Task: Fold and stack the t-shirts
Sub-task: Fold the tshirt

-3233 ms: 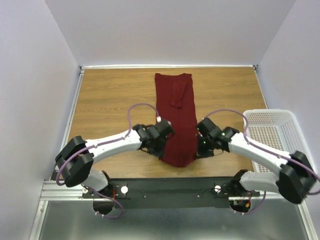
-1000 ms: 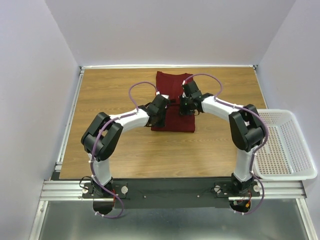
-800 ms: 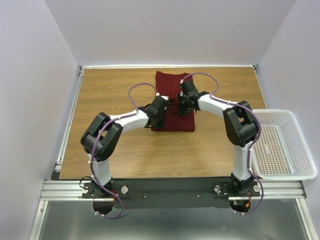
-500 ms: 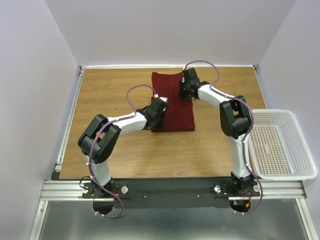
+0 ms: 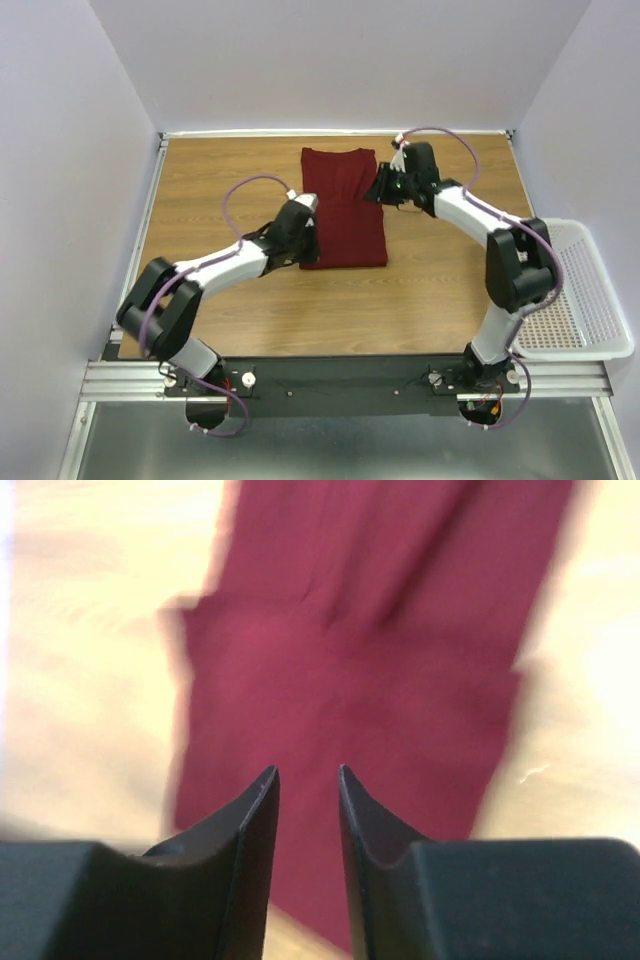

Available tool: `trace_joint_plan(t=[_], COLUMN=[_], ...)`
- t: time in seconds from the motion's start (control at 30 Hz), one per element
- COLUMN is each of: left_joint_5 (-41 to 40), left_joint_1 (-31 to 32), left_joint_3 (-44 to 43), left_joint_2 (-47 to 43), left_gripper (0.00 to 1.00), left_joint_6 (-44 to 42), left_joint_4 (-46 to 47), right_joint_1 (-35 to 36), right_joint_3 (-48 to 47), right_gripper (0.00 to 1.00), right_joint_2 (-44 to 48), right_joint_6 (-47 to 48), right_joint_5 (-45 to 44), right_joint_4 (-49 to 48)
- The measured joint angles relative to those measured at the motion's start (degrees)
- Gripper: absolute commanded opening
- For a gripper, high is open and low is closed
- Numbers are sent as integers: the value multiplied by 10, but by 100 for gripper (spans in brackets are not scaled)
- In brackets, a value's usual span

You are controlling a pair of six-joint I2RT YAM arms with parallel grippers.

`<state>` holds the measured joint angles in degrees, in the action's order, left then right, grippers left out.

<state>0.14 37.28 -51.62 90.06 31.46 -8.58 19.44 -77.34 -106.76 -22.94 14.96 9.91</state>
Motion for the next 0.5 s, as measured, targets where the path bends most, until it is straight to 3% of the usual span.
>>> trace_joint_plan(t=[0.13,0.23,0.37,0.5], left_joint_5=[50,101,167,236], left_joint_1=[-46,-82,-96,-121], left_joint_3=[85,123,127,143], left_joint_2=[-86,-80,1,61], left_gripper=[26,25,24,22], left_joint_6=[39,65,87,118], left_joint_4=[106,171,225,273], right_joint_1=[1,1,-6,-34], right_joint_3=[181,304,393,449], right_gripper=[43,45,45,45], right_joint_2=[107,137,106,16], right_joint_6=[-81,-140,-201,-269], right_joint_5=[112,174,218,261], right_joint_4=[-127,-249,-366,-496])
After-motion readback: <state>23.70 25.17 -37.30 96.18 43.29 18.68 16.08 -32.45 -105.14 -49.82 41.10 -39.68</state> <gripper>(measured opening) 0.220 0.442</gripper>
